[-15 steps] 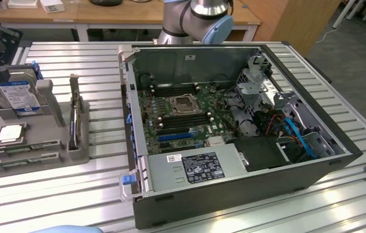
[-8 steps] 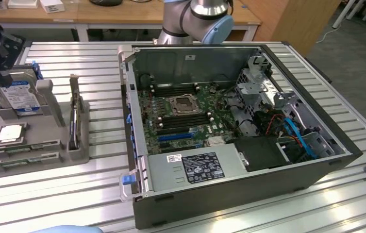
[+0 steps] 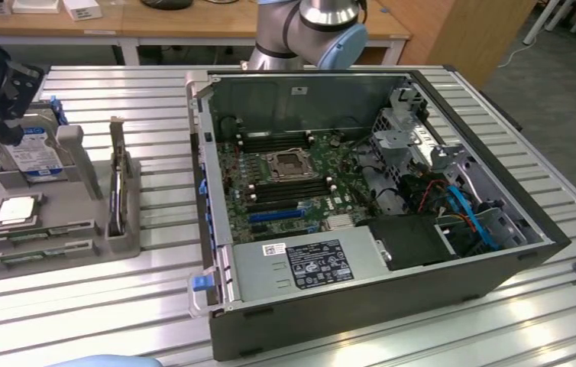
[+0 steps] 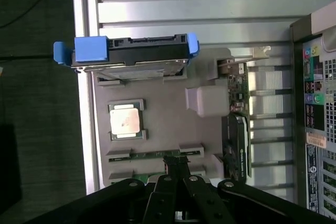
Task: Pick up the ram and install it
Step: 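Pick up the ram and move it above insertion slot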
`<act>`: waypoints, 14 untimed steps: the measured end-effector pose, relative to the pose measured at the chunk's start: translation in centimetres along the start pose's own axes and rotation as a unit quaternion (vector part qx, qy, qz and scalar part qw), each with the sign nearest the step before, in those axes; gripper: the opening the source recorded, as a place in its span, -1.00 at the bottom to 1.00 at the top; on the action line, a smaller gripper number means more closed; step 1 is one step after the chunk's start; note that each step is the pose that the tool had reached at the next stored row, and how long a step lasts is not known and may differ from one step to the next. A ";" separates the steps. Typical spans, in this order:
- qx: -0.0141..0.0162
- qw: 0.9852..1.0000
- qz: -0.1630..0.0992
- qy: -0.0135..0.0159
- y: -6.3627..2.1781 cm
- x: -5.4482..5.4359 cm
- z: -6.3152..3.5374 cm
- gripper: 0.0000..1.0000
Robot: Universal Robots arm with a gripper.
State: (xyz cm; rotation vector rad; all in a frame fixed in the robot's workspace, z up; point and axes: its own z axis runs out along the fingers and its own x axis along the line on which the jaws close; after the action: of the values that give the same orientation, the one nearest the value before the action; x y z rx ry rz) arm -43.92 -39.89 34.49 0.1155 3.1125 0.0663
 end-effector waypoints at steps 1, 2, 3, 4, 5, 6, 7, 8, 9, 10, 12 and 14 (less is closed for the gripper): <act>0.000 1.000 0.000 0.000 -0.01 0.0 0.14 -0.80; 0.000 1.000 0.000 0.000 -0.01 0.0 0.27 -0.80; 0.000 1.000 0.000 0.000 -0.02 0.0 0.41 -0.80; 0.000 1.000 0.000 0.000 -0.03 0.0 0.55 -0.80; 0.000 1.000 0.000 0.000 -0.03 0.0 0.69 -0.80; 0.000 1.000 0.000 0.000 -0.04 0.0 0.83 -0.80; 0.000 1.000 0.000 0.000 -0.05 0.1 0.97 -0.80; 0.000 1.000 0.000 0.000 -0.05 0.1 1.11 -0.80; 0.000 1.000 0.000 0.000 -0.06 0.1 1.26 -0.80; 0.000 1.000 0.000 0.000 -0.06 0.1 1.40 -0.80; 0.000 1.000 0.000 0.000 -0.08 0.1 1.67 -0.80; 0.000 1.000 0.000 0.000 -0.09 0.1 1.96 -0.80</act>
State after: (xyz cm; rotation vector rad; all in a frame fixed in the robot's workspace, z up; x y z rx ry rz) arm -43.97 -39.89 32.53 0.1155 3.1126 0.0662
